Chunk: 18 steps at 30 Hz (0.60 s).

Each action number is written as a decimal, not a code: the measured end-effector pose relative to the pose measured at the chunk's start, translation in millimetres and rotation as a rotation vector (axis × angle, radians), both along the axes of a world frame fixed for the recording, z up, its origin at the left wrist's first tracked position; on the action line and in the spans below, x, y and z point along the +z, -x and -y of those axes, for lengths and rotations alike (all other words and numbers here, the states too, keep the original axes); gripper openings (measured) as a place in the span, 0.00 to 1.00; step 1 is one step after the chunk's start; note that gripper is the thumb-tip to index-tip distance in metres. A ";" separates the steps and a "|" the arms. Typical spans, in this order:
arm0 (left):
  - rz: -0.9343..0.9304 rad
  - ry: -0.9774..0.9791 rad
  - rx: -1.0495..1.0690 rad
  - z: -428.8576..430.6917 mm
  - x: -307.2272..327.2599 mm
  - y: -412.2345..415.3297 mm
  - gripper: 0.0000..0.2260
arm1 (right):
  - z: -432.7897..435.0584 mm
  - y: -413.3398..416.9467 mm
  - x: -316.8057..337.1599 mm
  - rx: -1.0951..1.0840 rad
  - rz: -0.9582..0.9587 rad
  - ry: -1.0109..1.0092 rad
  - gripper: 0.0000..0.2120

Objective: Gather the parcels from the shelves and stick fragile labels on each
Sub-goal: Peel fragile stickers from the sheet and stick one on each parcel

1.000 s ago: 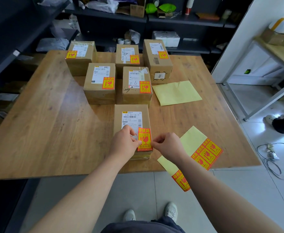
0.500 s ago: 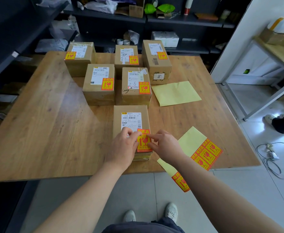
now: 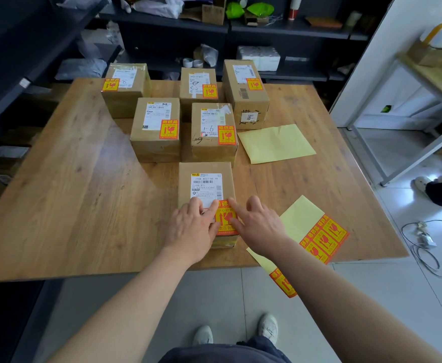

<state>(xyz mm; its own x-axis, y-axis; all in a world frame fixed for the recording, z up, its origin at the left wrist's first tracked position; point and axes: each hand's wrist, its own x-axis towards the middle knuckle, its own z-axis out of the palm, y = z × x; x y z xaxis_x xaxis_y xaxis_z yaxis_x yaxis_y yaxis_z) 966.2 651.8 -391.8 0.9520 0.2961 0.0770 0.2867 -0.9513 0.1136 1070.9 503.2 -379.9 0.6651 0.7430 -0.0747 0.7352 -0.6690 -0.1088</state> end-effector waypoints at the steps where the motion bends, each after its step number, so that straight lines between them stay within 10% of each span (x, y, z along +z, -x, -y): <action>1: 0.004 -0.011 -0.015 -1.6 -0.6 0.8 0.25 | 1.8 0.7 -0.1 0.021 0.016 0.002 0.26; 18: 0.000 0.013 0.029 2.5 -4.2 2.0 0.25 | 10.0 7.6 -13.7 0.004 -0.007 -0.095 0.24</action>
